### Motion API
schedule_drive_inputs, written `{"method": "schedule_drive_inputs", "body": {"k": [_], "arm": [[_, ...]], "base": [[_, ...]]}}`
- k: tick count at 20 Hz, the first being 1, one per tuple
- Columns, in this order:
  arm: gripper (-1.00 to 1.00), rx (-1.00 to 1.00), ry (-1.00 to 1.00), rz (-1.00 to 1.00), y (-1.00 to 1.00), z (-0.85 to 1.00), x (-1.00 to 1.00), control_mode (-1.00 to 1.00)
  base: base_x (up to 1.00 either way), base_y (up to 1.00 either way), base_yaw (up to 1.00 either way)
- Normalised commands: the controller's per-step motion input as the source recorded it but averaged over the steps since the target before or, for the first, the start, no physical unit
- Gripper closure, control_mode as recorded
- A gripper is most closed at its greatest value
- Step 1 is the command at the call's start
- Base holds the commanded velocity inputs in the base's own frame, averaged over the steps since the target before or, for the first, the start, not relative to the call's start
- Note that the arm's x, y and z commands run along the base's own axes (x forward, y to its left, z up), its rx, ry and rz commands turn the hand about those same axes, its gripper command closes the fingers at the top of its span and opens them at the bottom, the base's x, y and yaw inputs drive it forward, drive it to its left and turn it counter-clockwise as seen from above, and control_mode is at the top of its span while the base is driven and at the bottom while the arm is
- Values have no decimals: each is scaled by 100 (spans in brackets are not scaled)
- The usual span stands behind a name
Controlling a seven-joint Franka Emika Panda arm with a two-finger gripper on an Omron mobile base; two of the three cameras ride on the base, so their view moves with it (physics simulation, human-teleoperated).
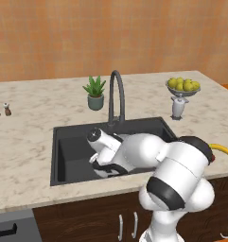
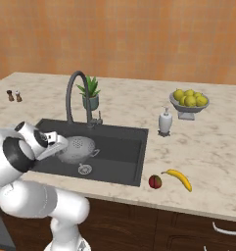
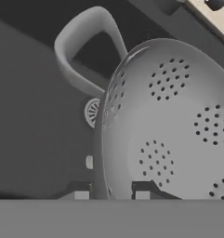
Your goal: Put the colander in the sink, put the banana, mango in the colander, and turn on the sink faucet and pour water over the colander.
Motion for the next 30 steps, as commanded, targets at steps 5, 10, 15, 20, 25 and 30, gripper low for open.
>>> {"method": "schedule_drive_inputs", "body": {"k": [5, 10, 15, 20, 25, 30], "arm": [[100, -6, 0, -1, -14, -69, 31, -100], [100, 0, 0, 0, -5, -58, 51, -100], [-100, 0, -2, -1, -1, -30, 29, -100], [-100, 0, 0, -4, 0, 1, -1, -100], [-100, -3, 0, -11, 29, 80, -24, -100], [-100, -1, 0, -10, 70, 100, -18, -100]], "base": [[0, 0, 0], [0, 0, 0], [0, 0, 0], [0, 0, 0], [0, 0, 0], [0, 0, 0]]}}
